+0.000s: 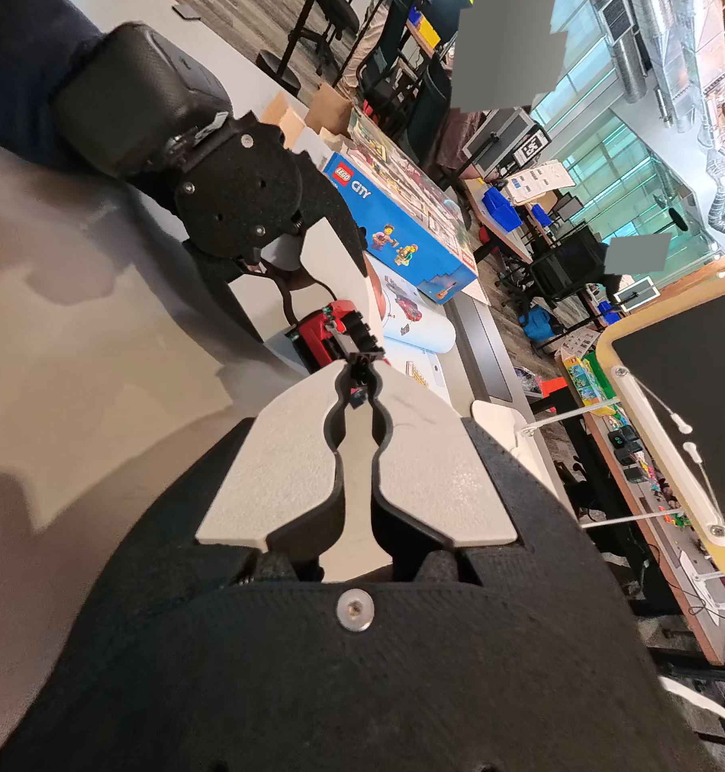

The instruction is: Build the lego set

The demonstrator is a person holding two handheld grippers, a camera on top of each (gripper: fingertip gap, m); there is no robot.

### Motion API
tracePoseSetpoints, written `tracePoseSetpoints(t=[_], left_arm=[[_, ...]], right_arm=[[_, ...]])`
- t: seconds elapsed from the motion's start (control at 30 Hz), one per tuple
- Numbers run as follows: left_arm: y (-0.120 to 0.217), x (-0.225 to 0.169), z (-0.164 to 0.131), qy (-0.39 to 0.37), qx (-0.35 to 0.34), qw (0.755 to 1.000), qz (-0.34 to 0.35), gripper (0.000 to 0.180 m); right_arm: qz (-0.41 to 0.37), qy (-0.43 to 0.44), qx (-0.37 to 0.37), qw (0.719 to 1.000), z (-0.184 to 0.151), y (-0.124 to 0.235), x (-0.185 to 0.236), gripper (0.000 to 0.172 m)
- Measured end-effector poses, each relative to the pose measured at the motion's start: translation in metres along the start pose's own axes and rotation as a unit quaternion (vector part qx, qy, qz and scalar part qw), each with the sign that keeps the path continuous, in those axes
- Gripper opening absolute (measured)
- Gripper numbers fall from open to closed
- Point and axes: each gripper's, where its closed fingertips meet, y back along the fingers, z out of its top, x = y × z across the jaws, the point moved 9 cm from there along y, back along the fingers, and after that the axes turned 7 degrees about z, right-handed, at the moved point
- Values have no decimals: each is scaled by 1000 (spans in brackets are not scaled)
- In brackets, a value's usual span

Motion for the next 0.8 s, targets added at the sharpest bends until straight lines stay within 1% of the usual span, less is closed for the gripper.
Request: tracePoseSetpoints(t=[0.43, 0.8], left_arm=[[-9, 0, 2, 14, -7, 1000, -8, 33], [-17, 1, 5, 27, -10, 999, -18, 32]], right_arm=[[-23, 18, -12, 1000, 3, -9, 0, 7], [-38, 57, 3, 998, 1, -14, 4, 7]])
